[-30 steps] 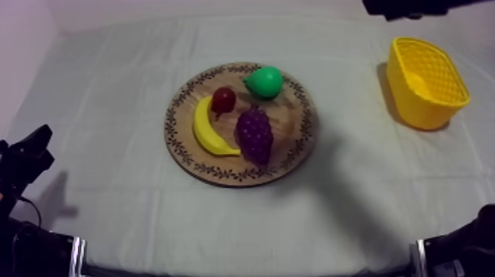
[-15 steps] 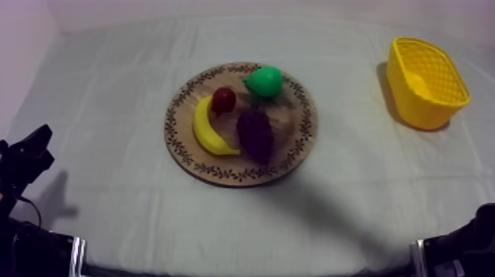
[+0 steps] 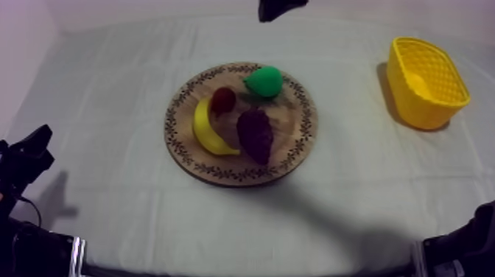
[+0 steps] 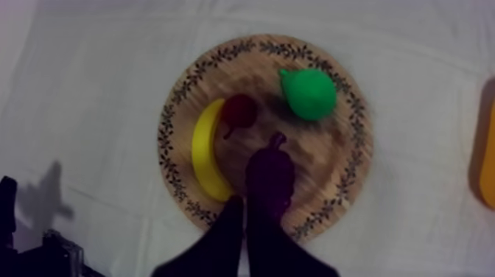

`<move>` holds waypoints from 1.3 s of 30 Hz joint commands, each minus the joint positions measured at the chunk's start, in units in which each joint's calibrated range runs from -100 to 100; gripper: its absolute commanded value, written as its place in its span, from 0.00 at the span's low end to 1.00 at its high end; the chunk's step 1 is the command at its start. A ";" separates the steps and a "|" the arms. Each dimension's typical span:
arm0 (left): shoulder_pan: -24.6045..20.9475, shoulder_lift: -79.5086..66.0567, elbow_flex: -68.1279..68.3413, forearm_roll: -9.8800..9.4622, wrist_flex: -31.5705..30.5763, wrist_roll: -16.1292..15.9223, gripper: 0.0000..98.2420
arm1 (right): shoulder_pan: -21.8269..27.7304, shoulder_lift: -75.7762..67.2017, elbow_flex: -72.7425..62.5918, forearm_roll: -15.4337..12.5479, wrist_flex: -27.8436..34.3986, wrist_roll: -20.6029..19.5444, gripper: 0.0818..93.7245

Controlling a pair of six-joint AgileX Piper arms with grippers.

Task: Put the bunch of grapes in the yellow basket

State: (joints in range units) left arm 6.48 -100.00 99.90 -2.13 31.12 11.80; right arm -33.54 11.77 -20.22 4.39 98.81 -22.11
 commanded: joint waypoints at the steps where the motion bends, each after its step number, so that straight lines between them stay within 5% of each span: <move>1: -0.01 0.00 -0.01 0.00 0.00 0.00 0.00 | -0.20 1.83 0.26 -0.20 0.11 -0.65 0.00; 16: -0.01 0.00 -0.01 0.00 0.00 0.00 0.00 | -0.37 9.90 -0.01 -1.09 0.30 -1.30 0.03; 19: -0.01 0.00 -0.01 0.00 0.00 0.00 0.00 | 0.02 10.12 -0.59 -1.44 0.27 -1.13 0.22; 23: -0.01 0.00 -0.01 0.00 0.00 0.00 0.00 | 0.30 9.88 -1.11 -1.55 0.23 -1.20 0.71; 25: -0.01 0.00 -0.01 0.00 0.00 0.00 0.00 | 0.37 9.68 -1.20 -1.53 0.22 -1.28 0.85; 30: -0.01 0.00 -0.01 0.00 0.00 0.00 0.00 | 0.58 9.38 -0.42 -1.59 0.18 -1.46 0.96; 39: -0.01 0.00 -0.01 0.00 0.00 0.00 0.00 | 1.00 12.13 6.93 -2.77 -3.56 -1.14 0.98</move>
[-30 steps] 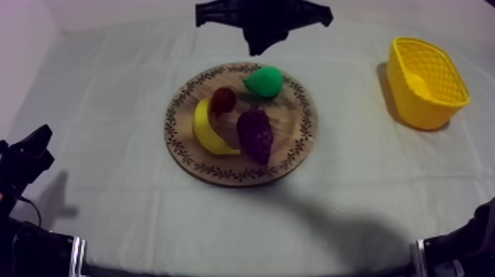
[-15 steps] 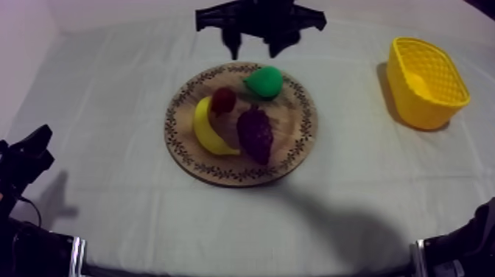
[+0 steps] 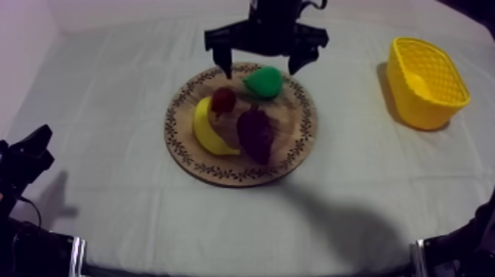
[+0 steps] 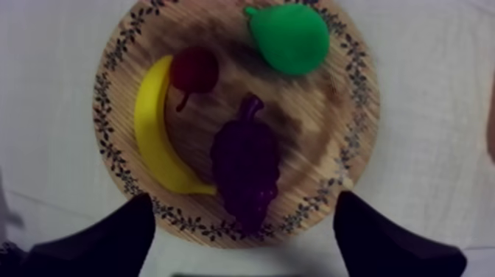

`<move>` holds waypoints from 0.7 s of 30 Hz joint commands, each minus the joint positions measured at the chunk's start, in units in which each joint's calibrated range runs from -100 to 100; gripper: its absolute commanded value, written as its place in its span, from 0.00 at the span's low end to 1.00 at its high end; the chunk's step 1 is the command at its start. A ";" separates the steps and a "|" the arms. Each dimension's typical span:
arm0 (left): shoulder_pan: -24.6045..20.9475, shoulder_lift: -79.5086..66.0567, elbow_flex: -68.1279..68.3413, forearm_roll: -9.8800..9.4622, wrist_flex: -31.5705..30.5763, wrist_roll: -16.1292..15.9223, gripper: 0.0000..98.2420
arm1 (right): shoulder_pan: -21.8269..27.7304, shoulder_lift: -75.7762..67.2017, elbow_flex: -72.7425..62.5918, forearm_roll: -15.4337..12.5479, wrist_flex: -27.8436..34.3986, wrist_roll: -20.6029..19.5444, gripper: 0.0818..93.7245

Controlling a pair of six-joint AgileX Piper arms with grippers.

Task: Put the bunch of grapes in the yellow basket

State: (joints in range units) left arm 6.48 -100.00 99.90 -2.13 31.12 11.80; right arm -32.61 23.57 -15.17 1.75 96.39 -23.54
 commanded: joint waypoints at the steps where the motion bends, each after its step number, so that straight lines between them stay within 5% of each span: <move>1: -0.01 0.00 -0.01 0.00 0.00 0.00 0.00 | 0.11 0.74 3.18 -0.45 -2.45 0.50 0.98; 21: -0.01 0.00 -0.01 0.00 0.00 0.00 0.00 | 0.92 12.28 13.87 -5.29 -25.25 5.46 0.90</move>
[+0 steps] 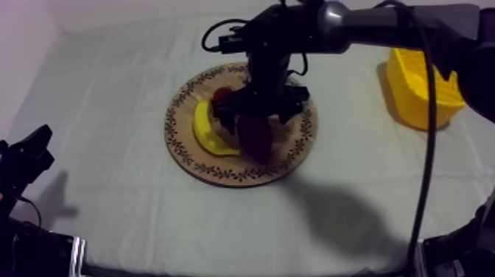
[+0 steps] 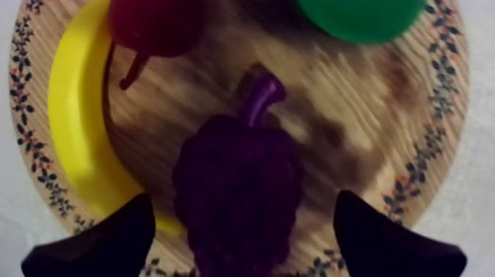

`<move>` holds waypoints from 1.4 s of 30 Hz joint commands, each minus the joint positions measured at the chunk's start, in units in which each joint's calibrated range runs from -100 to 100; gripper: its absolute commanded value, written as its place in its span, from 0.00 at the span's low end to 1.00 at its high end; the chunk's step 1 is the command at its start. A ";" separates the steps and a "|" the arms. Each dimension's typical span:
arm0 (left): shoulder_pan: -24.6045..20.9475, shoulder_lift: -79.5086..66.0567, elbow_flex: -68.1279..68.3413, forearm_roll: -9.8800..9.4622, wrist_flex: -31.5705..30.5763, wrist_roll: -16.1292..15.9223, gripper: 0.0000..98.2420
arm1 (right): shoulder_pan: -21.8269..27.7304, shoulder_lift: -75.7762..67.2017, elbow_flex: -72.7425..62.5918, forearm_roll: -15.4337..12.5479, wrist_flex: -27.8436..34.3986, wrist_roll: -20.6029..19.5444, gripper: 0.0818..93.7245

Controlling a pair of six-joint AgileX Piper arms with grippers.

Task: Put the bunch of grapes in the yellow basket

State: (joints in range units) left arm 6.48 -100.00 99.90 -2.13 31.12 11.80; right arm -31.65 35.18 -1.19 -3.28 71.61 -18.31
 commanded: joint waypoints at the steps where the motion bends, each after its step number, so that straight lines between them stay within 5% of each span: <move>1: -0.01 0.00 -0.01 0.00 0.00 0.00 0.00 | -0.04 1.32 -0.30 -0.41 -0.88 0.46 0.89; 7: -0.01 0.00 -0.01 0.00 0.00 0.00 0.00 | 0.12 4.33 -2.55 -0.91 -0.83 1.37 0.83; 15: -0.01 0.00 -0.01 0.00 0.00 0.00 0.00 | 0.56 5.25 -3.76 -0.94 0.36 2.27 0.35; 19: -0.01 0.00 -0.01 0.00 0.00 0.00 0.00 | 0.73 3.09 -3.26 -0.88 1.71 2.46 0.23; 31: -0.01 0.00 -0.01 0.00 0.00 0.00 0.00 | 5.01 -17.37 0.38 3.43 6.16 4.37 0.20; 42: -0.01 0.00 -0.01 0.00 0.00 0.00 0.00 | 19.22 -34.67 1.84 7.53 6.85 13.80 0.22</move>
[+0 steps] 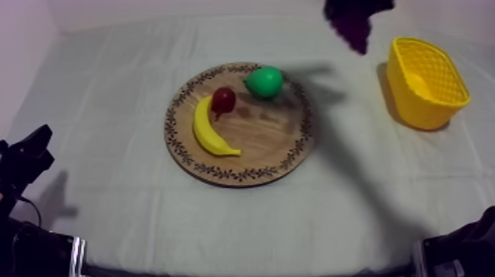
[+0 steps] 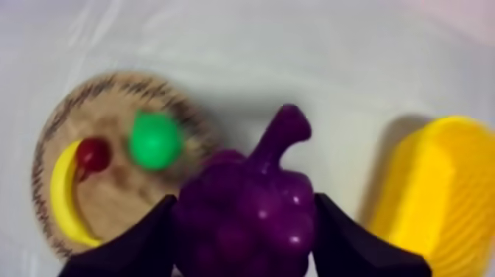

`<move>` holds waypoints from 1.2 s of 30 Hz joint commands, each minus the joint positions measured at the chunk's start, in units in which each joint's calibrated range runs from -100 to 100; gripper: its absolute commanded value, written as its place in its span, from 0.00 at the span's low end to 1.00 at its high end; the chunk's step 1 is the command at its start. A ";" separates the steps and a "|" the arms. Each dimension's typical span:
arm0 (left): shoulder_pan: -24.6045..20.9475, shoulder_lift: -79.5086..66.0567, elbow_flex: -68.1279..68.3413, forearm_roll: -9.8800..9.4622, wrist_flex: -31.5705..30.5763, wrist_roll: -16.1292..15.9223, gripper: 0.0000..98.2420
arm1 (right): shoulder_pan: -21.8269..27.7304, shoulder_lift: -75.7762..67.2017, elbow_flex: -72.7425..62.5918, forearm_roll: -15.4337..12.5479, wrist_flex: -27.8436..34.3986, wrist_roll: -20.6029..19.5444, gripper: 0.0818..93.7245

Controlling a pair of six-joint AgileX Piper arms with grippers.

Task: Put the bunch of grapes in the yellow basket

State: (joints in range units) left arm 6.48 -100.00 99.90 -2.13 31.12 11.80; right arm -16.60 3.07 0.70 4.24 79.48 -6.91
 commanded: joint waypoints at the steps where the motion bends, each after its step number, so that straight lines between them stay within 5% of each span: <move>1: -0.01 0.00 -0.01 0.00 0.00 0.00 0.00 | 5.62 -3.39 -0.03 0.22 -1.41 3.35 0.22; 16: -0.01 0.00 -0.01 0.00 0.00 0.00 0.00 | 23.76 -4.20 4.51 -0.39 -15.75 16.28 0.27; 27: -0.01 0.00 -0.01 0.00 0.00 0.00 0.00 | 25.10 5.38 11.09 -2.30 -17.95 16.88 0.25; 36: -0.01 0.00 -0.01 0.00 0.00 0.00 0.00 | 25.40 13.85 10.04 -3.32 -17.88 16.29 0.40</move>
State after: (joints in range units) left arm 6.48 -100.00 99.90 -2.13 31.12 11.80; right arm 8.69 15.70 11.07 0.94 61.34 9.34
